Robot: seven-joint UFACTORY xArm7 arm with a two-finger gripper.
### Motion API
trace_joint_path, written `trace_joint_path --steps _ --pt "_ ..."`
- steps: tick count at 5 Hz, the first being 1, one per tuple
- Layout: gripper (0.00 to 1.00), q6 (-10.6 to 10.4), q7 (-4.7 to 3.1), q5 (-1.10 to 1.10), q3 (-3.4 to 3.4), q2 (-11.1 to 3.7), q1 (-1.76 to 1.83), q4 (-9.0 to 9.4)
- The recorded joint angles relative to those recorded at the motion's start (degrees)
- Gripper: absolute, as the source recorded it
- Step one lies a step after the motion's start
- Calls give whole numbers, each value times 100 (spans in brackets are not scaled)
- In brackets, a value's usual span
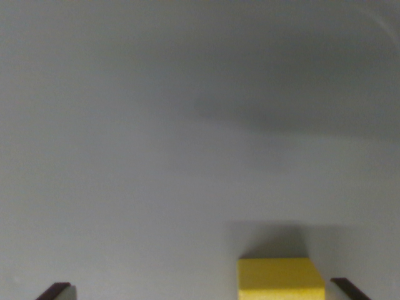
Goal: Pick yellow cube
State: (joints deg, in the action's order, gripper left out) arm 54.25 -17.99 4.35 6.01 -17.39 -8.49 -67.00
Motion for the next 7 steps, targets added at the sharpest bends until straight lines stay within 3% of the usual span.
trace_joint_path --steps 1,2,3,4,5,6,7 --pt "0 0 0 0 0 0 0 0" --pt "0 -223 -114 29 47 -109 -52 143" --pt "0 -223 -114 29 47 -109 -52 143" --pt "0 -436 -222 56 93 -212 -102 280" --pt "0 -436 -222 56 93 -212 -102 280" --pt "0 -626 -319 80 133 -305 -147 402" --pt "0 -626 -319 80 133 -305 -147 402"
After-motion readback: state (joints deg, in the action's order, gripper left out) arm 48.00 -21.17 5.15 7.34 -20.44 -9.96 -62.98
